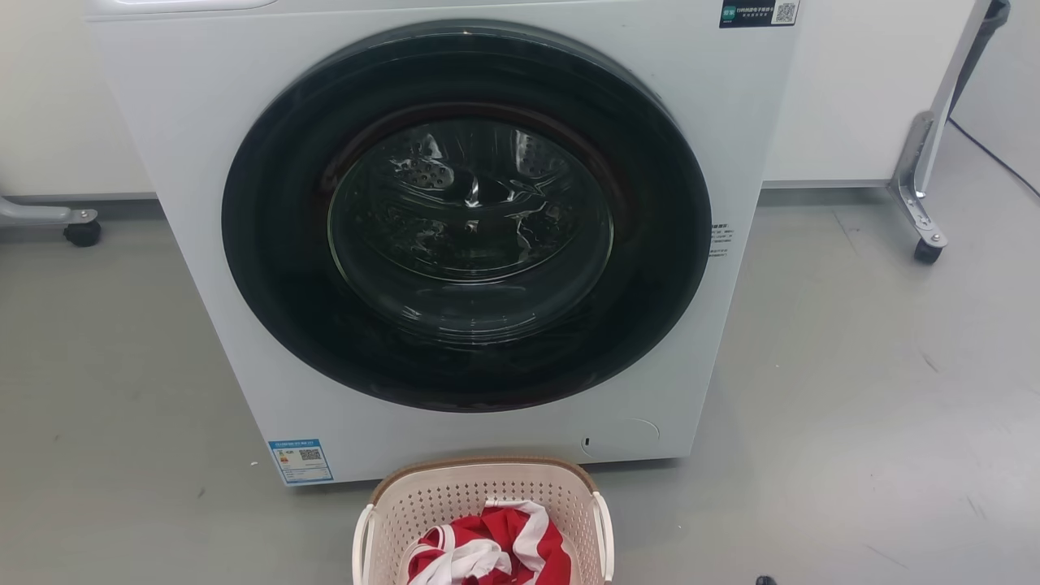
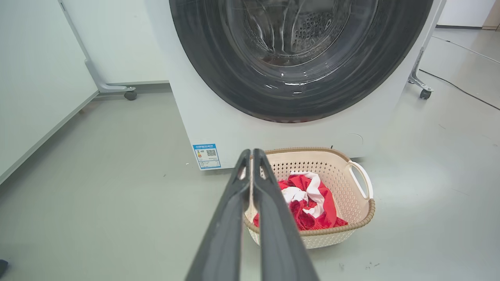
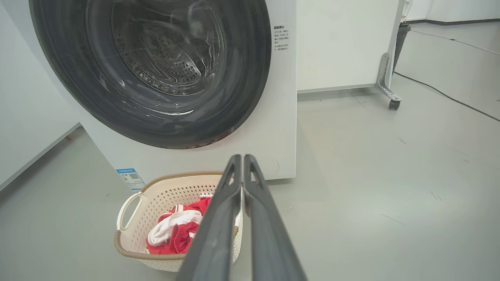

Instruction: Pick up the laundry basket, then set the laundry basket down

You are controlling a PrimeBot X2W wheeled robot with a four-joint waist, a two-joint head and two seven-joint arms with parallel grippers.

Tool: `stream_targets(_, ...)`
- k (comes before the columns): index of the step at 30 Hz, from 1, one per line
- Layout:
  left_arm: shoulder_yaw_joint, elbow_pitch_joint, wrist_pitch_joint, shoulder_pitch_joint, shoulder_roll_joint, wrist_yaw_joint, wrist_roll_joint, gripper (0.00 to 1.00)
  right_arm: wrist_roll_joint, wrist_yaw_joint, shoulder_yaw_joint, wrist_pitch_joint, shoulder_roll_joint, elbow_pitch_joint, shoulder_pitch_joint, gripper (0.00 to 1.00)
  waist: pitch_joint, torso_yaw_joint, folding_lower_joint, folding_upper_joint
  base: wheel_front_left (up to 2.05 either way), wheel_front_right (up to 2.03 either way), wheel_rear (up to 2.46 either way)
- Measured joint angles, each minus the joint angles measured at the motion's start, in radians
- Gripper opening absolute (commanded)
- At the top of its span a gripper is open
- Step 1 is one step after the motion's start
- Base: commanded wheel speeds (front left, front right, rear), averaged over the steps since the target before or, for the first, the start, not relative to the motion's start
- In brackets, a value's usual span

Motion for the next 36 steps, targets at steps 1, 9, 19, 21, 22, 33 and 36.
stream_targets(1, 0.000, 0.007, 0.000, 0.006, -0.001, 0.000, -0.001, 0.00, 0.001, 0.000, 0.000, 0.000, 0.000, 0.009, 0.006, 0.00, 0.000, 0.000, 0.0000, 0.0000, 0.00, 0.00, 0.00)
stream_targets(9, 0.025, 0.016, 0.024, 0.003, -0.002, -0.019, -0.072, 0.00, 0.072, 0.015, -0.030, 0.018, 0.001, 0.016, 0.003, 0.00, 0.005, 0.002, 0.0002, 0.0000, 0.00, 0.00, 0.00)
stream_targets(19, 0.055, 0.020, 0.067, -0.019, -0.006, -0.044, -0.232, 0.00, 0.225, 0.040, -0.076, 0.062, 0.002, 0.023, -0.013, 0.00, 0.012, 0.005, 0.0001, 0.0000, 0.00, 0.00, 0.00)
stream_targets(21, 0.060, 0.020, 0.074, -0.021, -0.007, -0.045, -0.267, 0.00, 0.257, 0.049, -0.085, 0.070, 0.002, 0.023, -0.022, 0.00, 0.013, 0.006, 0.0001, 0.0000, 0.00, 0.00, 0.00)
stream_targets(22, 0.063, 0.020, 0.081, -0.023, -0.007, -0.051, -0.278, 0.00, 0.271, 0.050, -0.090, 0.072, 0.003, 0.023, -0.023, 0.00, 0.013, 0.006, 0.0001, 0.0000, 0.00, 0.00, 0.00)
stream_targets(33, 0.095, 0.020, 0.124, -0.051, -0.011, -0.077, -0.447, 0.00, 0.424, 0.075, -0.140, 0.116, 0.005, 0.033, -0.043, 0.00, 0.020, 0.009, 0.0001, 0.0000, 0.00, 0.00, 0.00)
stream_targets(36, 0.103, 0.019, 0.133, -0.062, -0.013, -0.082, -0.488, 0.00, 0.468, 0.084, -0.154, 0.130, 0.005, 0.036, -0.047, 0.00, 0.022, 0.010, 0.0001, 0.0001, 0.00, 0.00, 0.00)
